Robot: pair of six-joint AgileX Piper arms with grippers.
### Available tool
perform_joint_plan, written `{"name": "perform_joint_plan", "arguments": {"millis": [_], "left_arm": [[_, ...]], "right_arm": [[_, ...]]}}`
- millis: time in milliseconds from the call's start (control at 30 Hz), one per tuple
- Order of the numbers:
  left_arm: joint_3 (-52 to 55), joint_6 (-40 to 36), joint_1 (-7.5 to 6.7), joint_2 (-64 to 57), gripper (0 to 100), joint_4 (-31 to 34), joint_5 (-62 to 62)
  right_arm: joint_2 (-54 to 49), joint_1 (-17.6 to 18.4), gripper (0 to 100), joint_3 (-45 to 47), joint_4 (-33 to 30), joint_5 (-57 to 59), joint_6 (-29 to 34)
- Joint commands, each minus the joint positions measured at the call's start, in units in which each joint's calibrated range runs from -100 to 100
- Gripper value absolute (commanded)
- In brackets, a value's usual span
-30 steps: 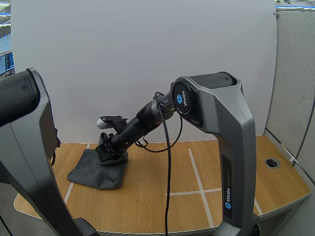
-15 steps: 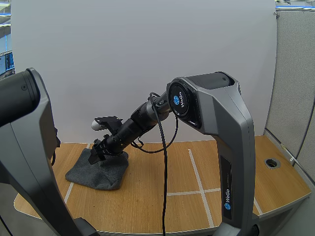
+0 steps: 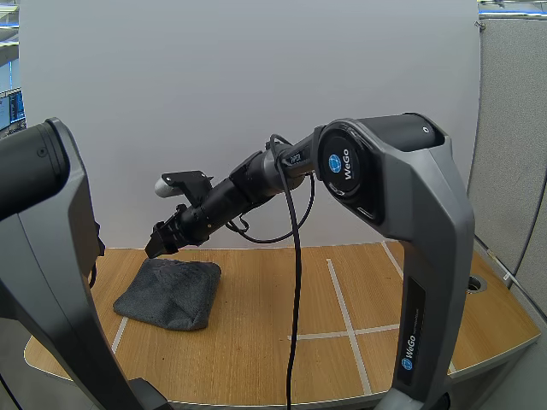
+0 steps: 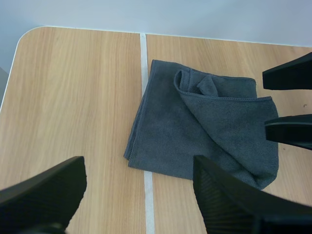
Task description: Fold the towel
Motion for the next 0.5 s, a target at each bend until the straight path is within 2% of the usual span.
{"name": "perform_joint_plan", "arguments": {"millis": [0,67,100,167,233,267,367,467], "left_arm": [[0.16,-0.20,0.06,-0.54,100,-0.39,0.25],[0.16,-0.20,0.06,-0.54,100,-0.39,0.25],[0.16,-0.20,0.06,-0.54,100,-0.39,0.25],[0.16,0.10,0.06,-0.54,100,-0.35,0.25],[0.16,0.11,0.06,-0.54,100,-0.35,0.25],[0.16,0.11,0.06,-0.54,100,-0.35,0.25],[0.16,0.11,0.06,-0.54,100,-0.35,0.25],[0.16,0.11,0.06,-0.54,100,-0.35,0.25]], "right_arm": [[-3.86,-1.01,100,-0.30,-3.63,-1.10,1.27],[-4.97,-2.23,100,-0.30,-6.89,-1.10,2.61],[-5.40,-3.09,91,-0.30,-8.79,-0.92,4.32],[-5.60,-4.72,54,-0.30,-11.71,1.19,7.22],[-5.60,-6.71,10,0.25,-13.06,4.55,7.94],[-5.60,-7.19,0,1.06,-13.19,5.43,7.94],[-5.06,-8.94,0,4.41,-13.32,6.75,6.64],[-4.79,-9.22,0,8.19,-13.17,5.63,4.55]]}}
